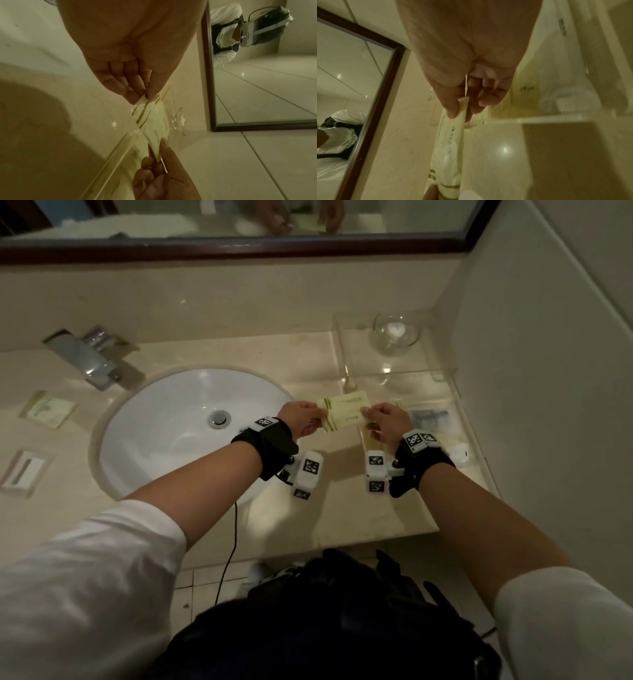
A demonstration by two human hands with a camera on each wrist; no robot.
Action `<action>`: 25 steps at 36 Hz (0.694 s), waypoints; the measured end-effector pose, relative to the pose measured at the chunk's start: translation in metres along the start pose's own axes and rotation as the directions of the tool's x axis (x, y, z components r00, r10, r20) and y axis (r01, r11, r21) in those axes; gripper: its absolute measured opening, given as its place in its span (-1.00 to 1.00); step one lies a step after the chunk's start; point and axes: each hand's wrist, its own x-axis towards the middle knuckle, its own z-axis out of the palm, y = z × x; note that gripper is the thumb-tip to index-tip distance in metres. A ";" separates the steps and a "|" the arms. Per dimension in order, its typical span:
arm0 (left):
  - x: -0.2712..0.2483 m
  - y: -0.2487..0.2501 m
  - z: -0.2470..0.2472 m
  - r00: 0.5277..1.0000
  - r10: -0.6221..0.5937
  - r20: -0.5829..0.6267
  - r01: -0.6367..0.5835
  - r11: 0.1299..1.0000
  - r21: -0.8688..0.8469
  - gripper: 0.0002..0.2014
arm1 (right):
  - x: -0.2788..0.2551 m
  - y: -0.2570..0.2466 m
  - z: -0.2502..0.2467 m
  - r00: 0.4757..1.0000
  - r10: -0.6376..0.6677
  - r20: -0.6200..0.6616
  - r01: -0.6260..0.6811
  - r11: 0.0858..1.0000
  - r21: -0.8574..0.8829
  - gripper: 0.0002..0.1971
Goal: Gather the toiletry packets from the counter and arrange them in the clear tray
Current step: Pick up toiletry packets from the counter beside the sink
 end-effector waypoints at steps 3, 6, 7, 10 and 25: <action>0.004 -0.002 0.020 1.000 -0.003 0.002 0.003 0.999 0.033 -0.82 | 0.003 0.003 -0.021 1.000 0.010 -0.018 -0.010 1.000 -0.022 -0.84; 0.009 -0.004 0.039 1.000 -0.002 0.005 0.001 0.992 0.125 -0.85 | 0.005 0.008 -0.043 0.999 0.006 -0.038 -0.007 1.000 -0.026 -0.84; 0.011 -0.004 0.046 1.000 0.000 0.013 -0.002 0.988 0.155 -0.87 | 0.006 0.010 -0.051 0.999 0.004 -0.046 -0.005 1.000 -0.028 -0.83; 0.014 -0.005 0.063 1.000 0.003 0.023 -0.008 0.976 0.219 -0.90 | 0.006 0.015 -0.070 0.998 -0.004 -0.060 0.002 1.000 -0.021 -0.80; 0.024 -0.003 0.108 1.000 0.009 0.020 -0.016 0.905 0.425 -0.86 | 0.009 0.028 -0.121 0.996 -0.033 -0.082 0.020 0.989 -0.149 -0.81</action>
